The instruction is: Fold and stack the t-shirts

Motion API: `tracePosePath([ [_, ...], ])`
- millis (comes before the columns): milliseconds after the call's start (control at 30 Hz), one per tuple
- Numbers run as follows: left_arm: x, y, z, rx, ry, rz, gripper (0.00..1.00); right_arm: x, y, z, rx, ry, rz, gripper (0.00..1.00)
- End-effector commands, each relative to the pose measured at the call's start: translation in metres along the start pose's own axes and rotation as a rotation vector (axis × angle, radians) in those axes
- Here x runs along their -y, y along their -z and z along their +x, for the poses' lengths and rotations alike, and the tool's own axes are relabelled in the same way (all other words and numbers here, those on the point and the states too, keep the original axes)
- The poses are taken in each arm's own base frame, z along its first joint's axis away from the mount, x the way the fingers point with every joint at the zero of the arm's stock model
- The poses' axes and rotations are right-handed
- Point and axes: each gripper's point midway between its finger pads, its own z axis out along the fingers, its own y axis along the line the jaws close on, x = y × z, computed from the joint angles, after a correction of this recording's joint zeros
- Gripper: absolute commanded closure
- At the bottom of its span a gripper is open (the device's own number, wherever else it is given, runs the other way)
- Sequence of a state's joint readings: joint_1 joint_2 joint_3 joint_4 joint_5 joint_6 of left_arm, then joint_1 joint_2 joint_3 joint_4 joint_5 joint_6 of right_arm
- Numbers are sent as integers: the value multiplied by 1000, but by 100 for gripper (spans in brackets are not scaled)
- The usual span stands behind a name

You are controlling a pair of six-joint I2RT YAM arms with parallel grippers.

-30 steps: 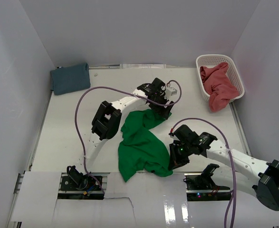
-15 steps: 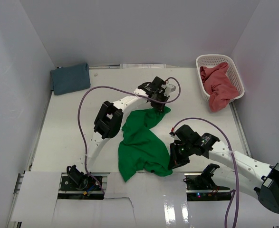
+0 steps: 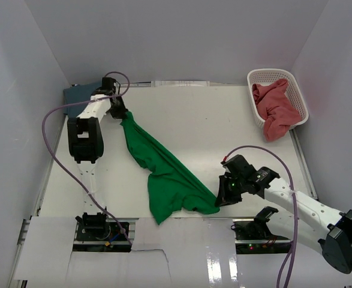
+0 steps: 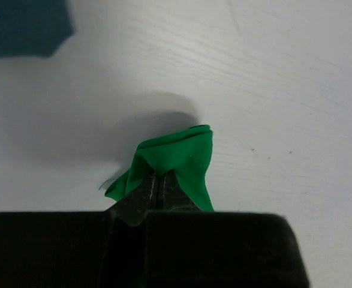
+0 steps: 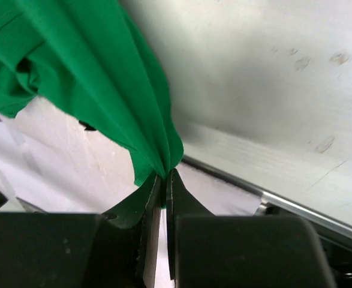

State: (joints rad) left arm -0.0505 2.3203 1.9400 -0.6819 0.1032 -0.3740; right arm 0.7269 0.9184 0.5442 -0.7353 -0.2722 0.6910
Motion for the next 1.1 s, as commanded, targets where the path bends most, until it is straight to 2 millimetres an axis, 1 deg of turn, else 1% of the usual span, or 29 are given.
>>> tracePosePath([
  [0, 16, 63, -37, 204, 17, -50, 100, 18, -1, 4, -36, 18, 88, 92],
  [67, 9, 71, -40, 234, 41, -59, 100, 22, 0, -13, -11, 23, 138, 92],
  [100, 9, 80, -40, 251, 44, -54, 100, 23, 1, -21, 1, 31, 154, 92],
  [133, 10, 85, -46, 277, 48, -45, 100, 26, 3, -33, 18, 49, 170, 92],
  [167, 12, 90, -49, 294, 49, -37, 100, 24, 5, -53, 45, 63, 200, 92],
  [233, 21, 104, -58, 329, 46, 1, 100, 23, 11, -80, 80, 98, 227, 92],
  [267, 26, 109, -62, 338, 44, 20, 100, 16, 15, -107, 115, 113, 253, 92],
  [300, 32, 113, -64, 336, 38, 45, 100, 16, 21, -124, 138, 110, 269, 92],
  [333, 38, 125, -77, 368, 38, 60, 100, 19, 19, -141, 135, 132, 301, 92],
  [367, 47, 130, -80, 365, 32, 97, 100, 0, 34, -175, 212, 152, 279, 92],
  [400, 58, 143, -92, 384, 24, 136, 100, 4, 35, -192, 209, 132, 294, 92],
  [467, 68, 158, -104, 406, 22, 167, 100, 3, 51, -229, 278, 146, 327, 92],
  [500, 71, 164, -108, 413, 22, 175, 100, -8, 74, -261, 362, 145, 314, 92],
  [533, 77, 178, -122, 453, 21, 193, 100, -3, 74, -274, 353, 135, 331, 92],
  [567, 80, 184, -128, 471, 20, 201, 100, -2, 82, -287, 372, 141, 338, 92],
  [600, 81, 189, -134, 486, 21, 209, 100, 6, 94, -301, 395, 121, 347, 92],
  [633, 78, 189, -141, 492, 33, 218, 100, -2, 109, -325, 436, 131, 330, 92],
  [667, 84, 206, -155, 534, 35, 245, 100, -3, 118, -336, 458, 138, 324, 92],
  [700, 82, 211, -160, 537, 59, 252, 100, -7, 147, -357, 534, 150, 315, 92],
  [733, 75, 225, -168, 568, 81, 251, 100, -10, 148, -360, 515, 163, 288, 92],
  [800, 68, 238, -168, 595, 108, 244, 100, -19, 164, -364, 542, 208, 277, 92],
  [833, 67, 243, -164, 603, 117, 245, 100, -31, 170, -356, 546, 236, 227, 92],
  [867, 58, 249, -144, 594, 126, 227, 100, -39, 171, -355, 569, 266, 185, 92],
  [900, 38, 257, -147, 641, 154, 204, 100, -54, 181, -341, 601, 303, 147, 92],
  [933, 26, 260, -139, 648, 173, 184, 100, -46, 157, -322, 537, 296, 133, 92],
  [967, 19, 262, -132, 657, 180, 177, 100, -47, 151, -312, 527, 305, 118, 92],
  [1000, 7, 255, -107, 615, 190, 152, 100, -55, 150, -297, 534, 324, 93, 92],
  [1033, -2, 250, -96, 593, 199, 133, 100, -44, 116, -269, 421, 304, 63, 92],
  [1067, -7, 244, -83, 562, 202, 120, 100, -42, 102, -252, 368, 300, 40, 92],
])
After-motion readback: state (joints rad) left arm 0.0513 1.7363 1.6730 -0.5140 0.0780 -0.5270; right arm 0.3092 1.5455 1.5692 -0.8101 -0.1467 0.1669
